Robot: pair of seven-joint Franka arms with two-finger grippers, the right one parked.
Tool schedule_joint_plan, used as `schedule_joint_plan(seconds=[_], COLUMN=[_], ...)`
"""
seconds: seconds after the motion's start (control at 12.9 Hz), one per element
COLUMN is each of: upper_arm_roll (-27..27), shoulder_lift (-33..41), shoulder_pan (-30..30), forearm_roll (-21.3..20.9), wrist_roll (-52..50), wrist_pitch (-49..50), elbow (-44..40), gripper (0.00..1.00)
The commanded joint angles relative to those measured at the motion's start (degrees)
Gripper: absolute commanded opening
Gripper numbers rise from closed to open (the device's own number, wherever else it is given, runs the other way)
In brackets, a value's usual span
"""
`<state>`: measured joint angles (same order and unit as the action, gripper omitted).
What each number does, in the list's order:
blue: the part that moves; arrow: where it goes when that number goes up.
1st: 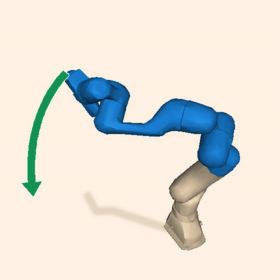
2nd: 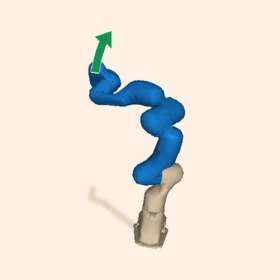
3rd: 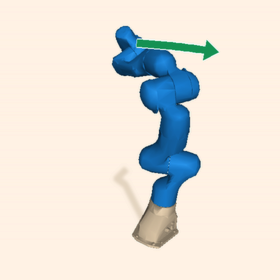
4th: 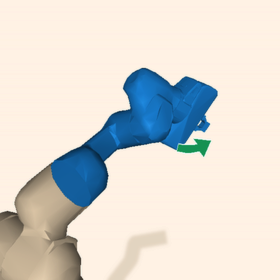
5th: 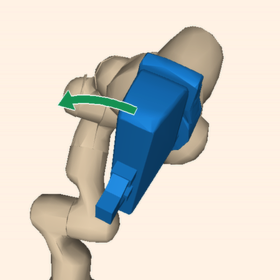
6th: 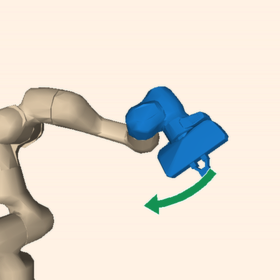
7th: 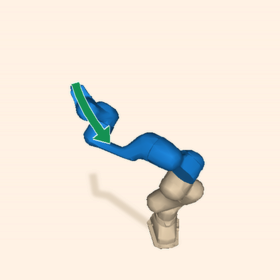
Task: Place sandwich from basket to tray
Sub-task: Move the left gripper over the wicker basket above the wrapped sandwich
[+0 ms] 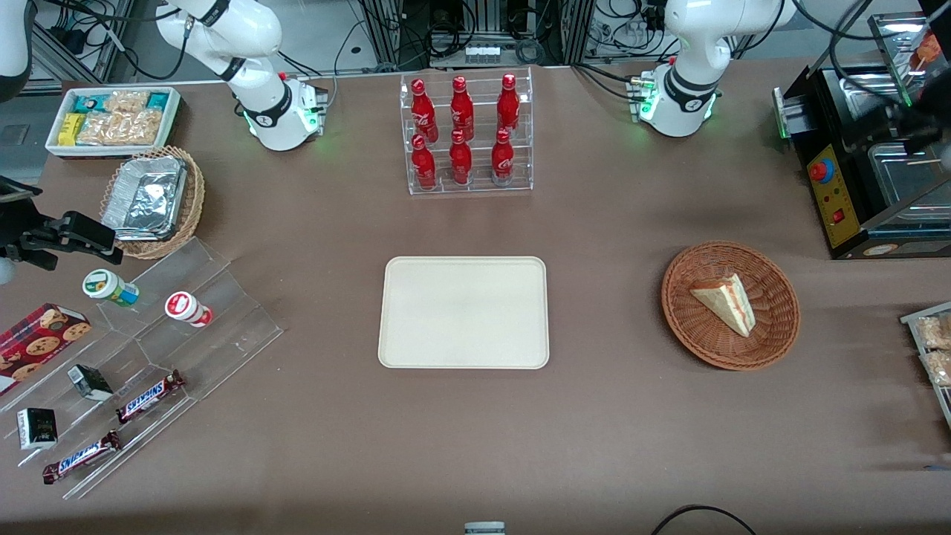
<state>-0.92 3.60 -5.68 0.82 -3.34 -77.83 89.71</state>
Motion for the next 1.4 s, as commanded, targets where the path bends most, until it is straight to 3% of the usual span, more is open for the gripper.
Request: schedule_joint_plan(seconds=[0.0,0.16,0.7,0.93,1.32], upper_arm_roll=[-0.3,-0.4,-0.8,-0.8,-0.8], shoulder_lift=[-1.8,-1.6,-2.8,-5.1,-11.1], shoulder_pan=[-1.6,-3.5,0.0,0.2,1.3], forearm_roll=[-0.5,-0.4,-0.3,0.1,-0.1], wrist_roll=[-9.9,-16.6,-38.1,-43.2,-44.8], wrist_pitch=[-6.0,-13.3,-39.1,-50.0,-55.6], elbow=[4.5,11.2,30.9,36.5,36.9], gripper=[1.00,1.00,1.00,1.00,1.00])
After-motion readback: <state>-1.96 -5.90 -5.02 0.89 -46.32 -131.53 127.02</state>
